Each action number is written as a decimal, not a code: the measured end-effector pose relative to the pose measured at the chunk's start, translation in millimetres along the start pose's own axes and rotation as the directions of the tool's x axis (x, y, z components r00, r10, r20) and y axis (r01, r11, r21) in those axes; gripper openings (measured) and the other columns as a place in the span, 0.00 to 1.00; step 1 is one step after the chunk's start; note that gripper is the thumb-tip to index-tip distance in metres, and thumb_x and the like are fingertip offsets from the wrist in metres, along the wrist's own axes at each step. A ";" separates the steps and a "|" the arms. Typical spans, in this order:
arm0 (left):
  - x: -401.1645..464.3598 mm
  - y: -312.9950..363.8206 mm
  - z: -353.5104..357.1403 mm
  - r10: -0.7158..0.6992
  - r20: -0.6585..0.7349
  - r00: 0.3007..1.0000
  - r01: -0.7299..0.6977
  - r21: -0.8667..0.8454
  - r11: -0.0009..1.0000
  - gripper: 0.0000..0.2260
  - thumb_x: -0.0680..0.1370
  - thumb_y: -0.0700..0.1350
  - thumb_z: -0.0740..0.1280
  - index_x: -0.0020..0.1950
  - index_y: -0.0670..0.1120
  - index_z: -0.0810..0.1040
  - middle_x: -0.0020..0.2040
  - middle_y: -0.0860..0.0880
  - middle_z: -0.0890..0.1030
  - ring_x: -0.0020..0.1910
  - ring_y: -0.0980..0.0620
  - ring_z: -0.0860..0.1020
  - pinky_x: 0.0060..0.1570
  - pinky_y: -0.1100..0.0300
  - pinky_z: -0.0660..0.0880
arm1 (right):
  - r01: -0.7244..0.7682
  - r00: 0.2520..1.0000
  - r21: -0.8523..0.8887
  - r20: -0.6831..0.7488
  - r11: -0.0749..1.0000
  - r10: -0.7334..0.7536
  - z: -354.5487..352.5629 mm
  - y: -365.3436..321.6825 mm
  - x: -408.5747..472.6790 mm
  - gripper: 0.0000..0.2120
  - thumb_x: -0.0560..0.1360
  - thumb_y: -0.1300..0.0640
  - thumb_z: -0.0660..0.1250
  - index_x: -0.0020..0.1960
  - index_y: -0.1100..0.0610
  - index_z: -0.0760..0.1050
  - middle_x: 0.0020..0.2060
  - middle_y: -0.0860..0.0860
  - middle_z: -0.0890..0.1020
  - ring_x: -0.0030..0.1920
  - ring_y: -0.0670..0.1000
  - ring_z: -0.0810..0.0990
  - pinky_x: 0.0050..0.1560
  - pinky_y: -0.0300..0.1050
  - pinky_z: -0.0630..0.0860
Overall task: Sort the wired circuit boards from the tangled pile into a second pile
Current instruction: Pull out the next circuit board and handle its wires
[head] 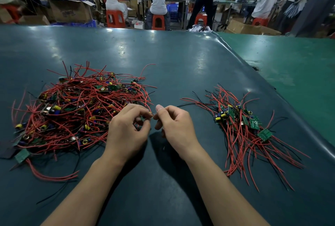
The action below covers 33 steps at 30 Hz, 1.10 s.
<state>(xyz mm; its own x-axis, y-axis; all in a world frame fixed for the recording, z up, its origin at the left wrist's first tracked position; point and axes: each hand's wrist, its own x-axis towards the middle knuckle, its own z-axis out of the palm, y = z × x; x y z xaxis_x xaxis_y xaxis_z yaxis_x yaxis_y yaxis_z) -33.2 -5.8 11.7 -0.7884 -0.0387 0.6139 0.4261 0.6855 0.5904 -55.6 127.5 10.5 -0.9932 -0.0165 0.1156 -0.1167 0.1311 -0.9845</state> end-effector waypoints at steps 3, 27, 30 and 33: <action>-0.5 1.3 -0.7 -0.025 0.032 0.999 0.025 0.002 1.000 0.08 0.70 0.32 0.72 0.43 0.44 0.82 0.44 0.52 0.81 0.41 0.53 0.80 0.43 0.59 0.76 | 0.007 1.000 -0.013 0.000 1.000 -0.007 -0.2 -0.2 -0.1 0.18 0.78 0.47 0.66 0.37 0.59 0.78 0.27 0.50 0.79 0.27 0.48 0.73 0.34 0.49 0.72; 0.2 -9.0 4.2 -0.175 -0.018 0.984 0.173 0.279 0.945 0.15 0.71 0.37 0.72 0.58 0.43 0.79 0.53 0.44 0.79 0.54 0.42 0.76 0.55 0.45 0.73 | -0.038 0.999 -0.108 -0.009 0.993 0.037 -0.6 0.7 -0.4 0.17 0.78 0.48 0.66 0.38 0.59 0.79 0.26 0.49 0.80 0.24 0.44 0.73 0.28 0.40 0.71; 1.9 -14.6 3.5 -0.248 -0.055 0.967 0.252 0.327 0.911 0.16 0.72 0.38 0.72 0.59 0.41 0.79 0.54 0.41 0.77 0.55 0.40 0.75 0.57 0.45 0.72 | -0.069 0.997 -0.078 -0.029 0.995 0.067 -2.7 1.1 1.1 0.16 0.78 0.48 0.66 0.36 0.56 0.78 0.26 0.48 0.79 0.23 0.43 0.73 0.29 0.40 0.69; 2.1 -19.3 3.9 -0.273 -0.046 0.961 0.269 0.389 0.881 0.10 0.75 0.41 0.71 0.55 0.41 0.82 0.52 0.42 0.79 0.53 0.39 0.74 0.56 0.46 0.70 | -0.079 0.997 -0.065 -0.030 0.995 0.077 -2.7 0.1 0.3 0.16 0.78 0.49 0.66 0.35 0.55 0.78 0.26 0.48 0.79 0.23 0.44 0.73 0.27 0.38 0.67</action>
<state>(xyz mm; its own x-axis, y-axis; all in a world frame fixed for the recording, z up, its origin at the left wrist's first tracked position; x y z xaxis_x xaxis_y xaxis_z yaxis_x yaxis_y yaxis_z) -44.8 -16.3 -0.4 -0.8536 -0.2581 0.4526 -0.0098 0.8765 0.4814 -55.9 130.2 10.8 -0.9988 0.0233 0.0434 -0.0380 0.1964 -0.9798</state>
